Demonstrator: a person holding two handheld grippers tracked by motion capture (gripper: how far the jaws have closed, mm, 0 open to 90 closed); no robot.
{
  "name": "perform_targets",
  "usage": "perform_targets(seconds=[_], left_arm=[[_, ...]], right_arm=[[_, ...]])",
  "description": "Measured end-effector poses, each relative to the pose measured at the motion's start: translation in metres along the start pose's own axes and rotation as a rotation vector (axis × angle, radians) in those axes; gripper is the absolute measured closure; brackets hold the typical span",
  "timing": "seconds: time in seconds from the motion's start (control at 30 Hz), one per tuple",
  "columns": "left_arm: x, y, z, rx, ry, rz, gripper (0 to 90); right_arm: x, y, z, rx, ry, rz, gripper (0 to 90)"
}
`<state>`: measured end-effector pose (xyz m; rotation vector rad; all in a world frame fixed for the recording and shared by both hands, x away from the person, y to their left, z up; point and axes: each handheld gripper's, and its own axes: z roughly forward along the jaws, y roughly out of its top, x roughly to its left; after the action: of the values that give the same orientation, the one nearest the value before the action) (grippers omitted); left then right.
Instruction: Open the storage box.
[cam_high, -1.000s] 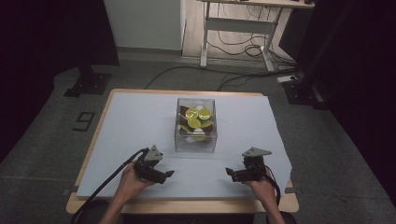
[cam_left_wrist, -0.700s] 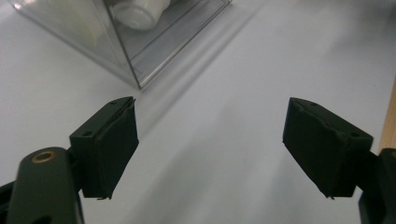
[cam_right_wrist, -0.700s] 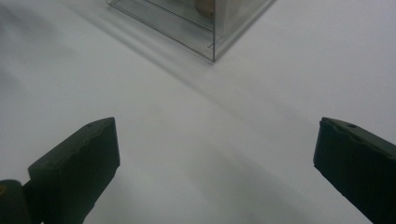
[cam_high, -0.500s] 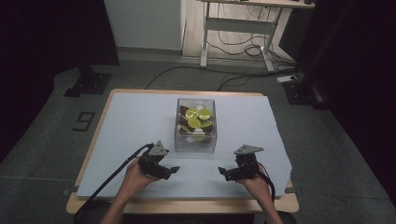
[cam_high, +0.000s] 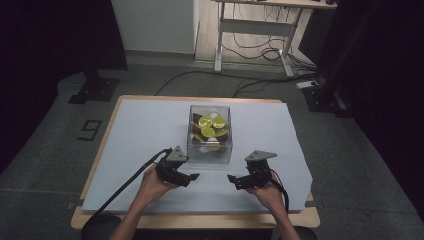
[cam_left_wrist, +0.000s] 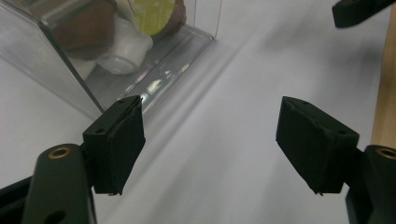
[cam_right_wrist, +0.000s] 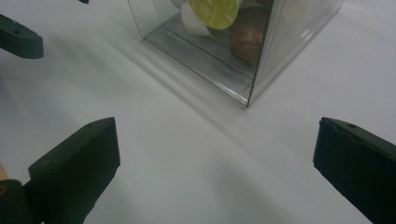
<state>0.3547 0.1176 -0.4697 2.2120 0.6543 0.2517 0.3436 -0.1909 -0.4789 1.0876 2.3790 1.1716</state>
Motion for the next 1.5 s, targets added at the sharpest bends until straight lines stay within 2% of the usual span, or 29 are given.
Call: perform_targets(seconds=[0.17, 0.23, 0.47, 0.77, 0.93, 0.97, 1.03, 1.17, 1.5], left_arm=[[0.002, 0.005, 0.004, -0.006, 0.012, 0.0, 25.5], [0.001, 0.007, 0.006, -0.003, 0.015, 0.008, 26.6], [0.0, 0.015, 0.011, -0.013, 0.019, 0.01, 29.5], [0.003, 0.021, 0.016, -0.034, 0.014, -0.017, 33.9], [0.005, 0.024, 0.021, -0.021, 0.024, -0.011, 36.3], [0.005, 0.025, 0.022, -0.018, 0.028, -0.008, 37.3], [0.006, 0.026, 0.023, -0.021, 0.039, -0.01, 37.9], [0.008, 0.029, 0.025, -0.027, 0.056, -0.012, 41.4], [0.014, 0.031, 0.03, -0.037, 0.079, -0.034, 49.0]], right_arm=[[0.001, 0.005, 0.001, -0.014, 0.007, -0.012, 6.7], [0.001, 0.009, 0.001, -0.02, 0.013, -0.011, 13.4], [0.004, 0.016, 0.004, -0.016, 0.021, -0.01, 17.1], [0.008, 0.028, 0.011, -0.004, 0.036, -0.002, 28.3], [0.009, 0.034, 0.016, -0.002, 0.038, -0.004, 34.1], [0.009, 0.035, 0.019, -0.003, 0.046, 0.0, 37.4], [0.008, 0.036, 0.02, -0.004, 0.046, 0.0, 38.2], [0.008, 0.042, 0.024, -0.011, 0.035, -0.004, 46.2], [0.006, 0.047, 0.032, -0.009, 0.01, -0.013, 55.8]])
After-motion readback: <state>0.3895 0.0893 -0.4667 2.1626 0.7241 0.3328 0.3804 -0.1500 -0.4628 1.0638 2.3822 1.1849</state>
